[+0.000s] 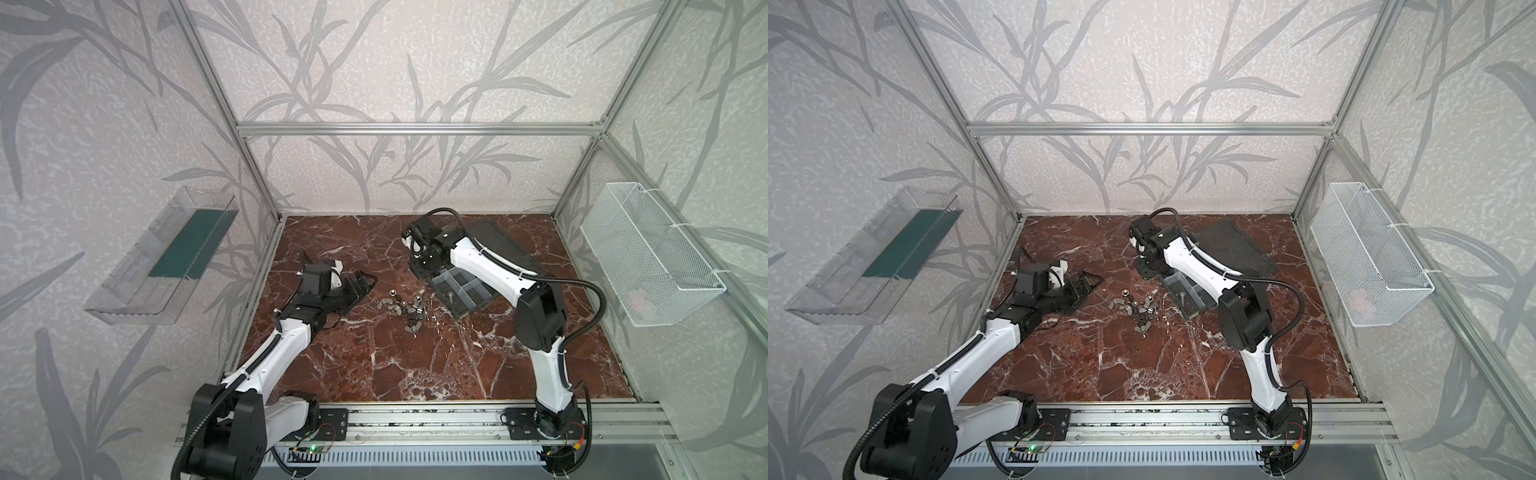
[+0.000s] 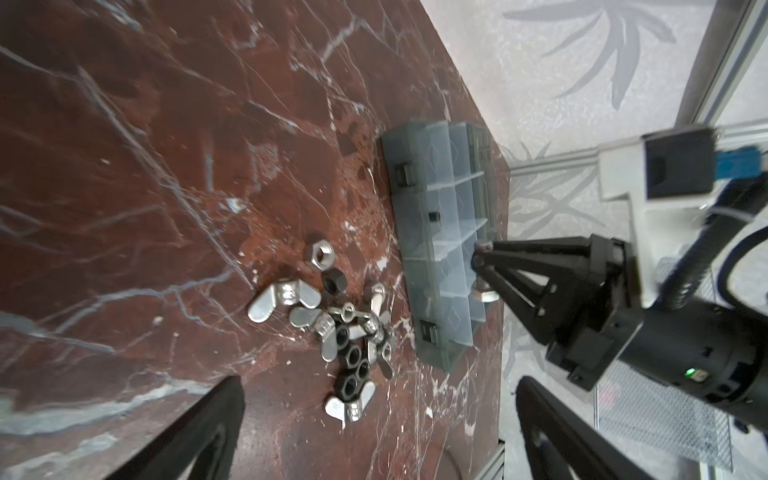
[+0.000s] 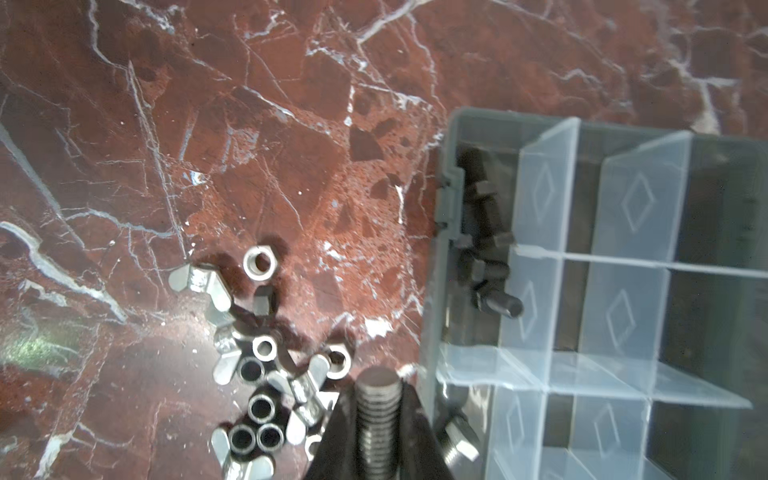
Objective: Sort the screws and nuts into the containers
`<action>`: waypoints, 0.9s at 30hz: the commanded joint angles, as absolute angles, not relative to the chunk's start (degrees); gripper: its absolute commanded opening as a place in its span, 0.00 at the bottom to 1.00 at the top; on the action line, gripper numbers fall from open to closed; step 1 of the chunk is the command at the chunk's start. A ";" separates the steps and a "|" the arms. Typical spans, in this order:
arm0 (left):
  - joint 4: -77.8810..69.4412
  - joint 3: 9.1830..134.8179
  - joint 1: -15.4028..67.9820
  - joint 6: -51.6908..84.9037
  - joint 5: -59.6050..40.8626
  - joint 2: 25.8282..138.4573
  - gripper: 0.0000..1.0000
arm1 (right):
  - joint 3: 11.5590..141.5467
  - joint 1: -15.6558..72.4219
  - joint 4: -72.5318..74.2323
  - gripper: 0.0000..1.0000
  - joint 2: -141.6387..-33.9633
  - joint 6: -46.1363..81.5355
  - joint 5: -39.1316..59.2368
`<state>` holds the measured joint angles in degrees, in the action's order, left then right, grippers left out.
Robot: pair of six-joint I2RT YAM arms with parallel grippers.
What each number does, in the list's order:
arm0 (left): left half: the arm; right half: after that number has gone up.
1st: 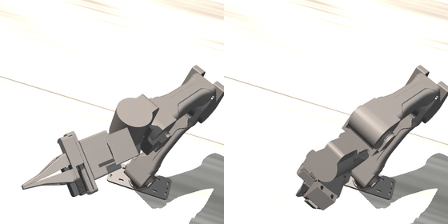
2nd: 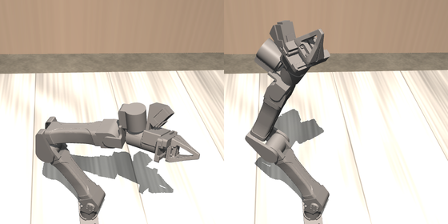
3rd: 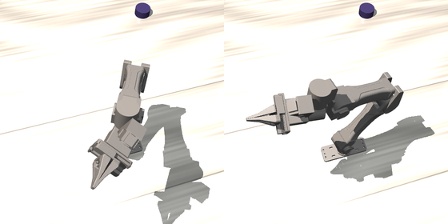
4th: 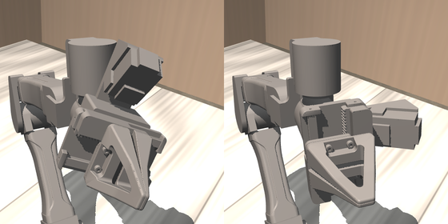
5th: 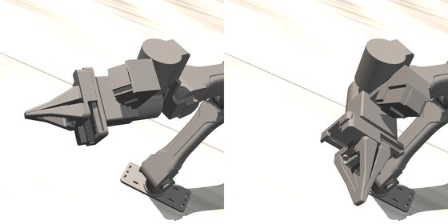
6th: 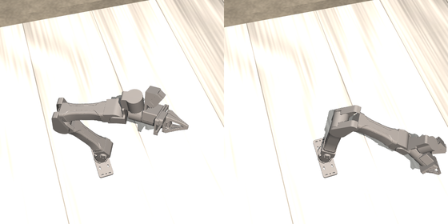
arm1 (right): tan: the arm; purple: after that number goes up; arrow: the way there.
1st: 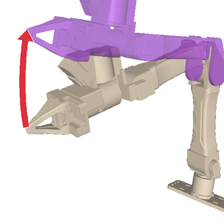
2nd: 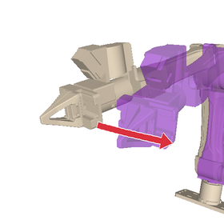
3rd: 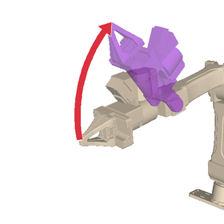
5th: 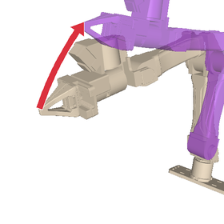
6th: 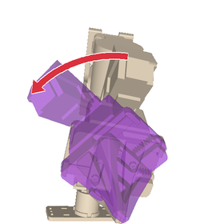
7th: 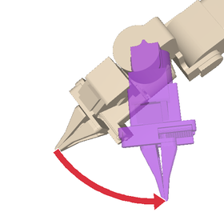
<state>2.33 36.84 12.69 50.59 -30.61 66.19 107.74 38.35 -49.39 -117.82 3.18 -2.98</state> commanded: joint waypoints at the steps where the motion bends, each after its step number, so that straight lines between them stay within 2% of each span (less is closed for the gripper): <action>1: 1.24 40.39 18.67 49.27 -24.90 68.18 1.00 | 102.37 37.02 -48.03 0.08 -112.05 4.41 -3.29; 5: 1.23 44.22 23.64 48.54 -22.75 72.65 0.99 | 94.54 34.95 -45.88 0.09 -106.79 5.38 -4.62; 12: 1.05 47.94 27.71 47.81 -20.74 76.86 0.99 | 82.87 31.53 -40.96 0.09 -101.27 5.99 -2.45; 18: 1.11 48.81 29.76 47.34 -18.97 78.11 1.00 | 78.81 30.48 -38.77 0.11 -101.35 5.80 -2.02; 27: 4.49 50.27 30.14 44.26 -17.13 78.31 1.00 | 77.27 29.96 -37.75 0.21 -102.39 6.39 -0.53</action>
<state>2.85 48.51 29.95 46.13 -19.07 78.22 77.73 30.11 -38.76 -103.28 5.89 -1.61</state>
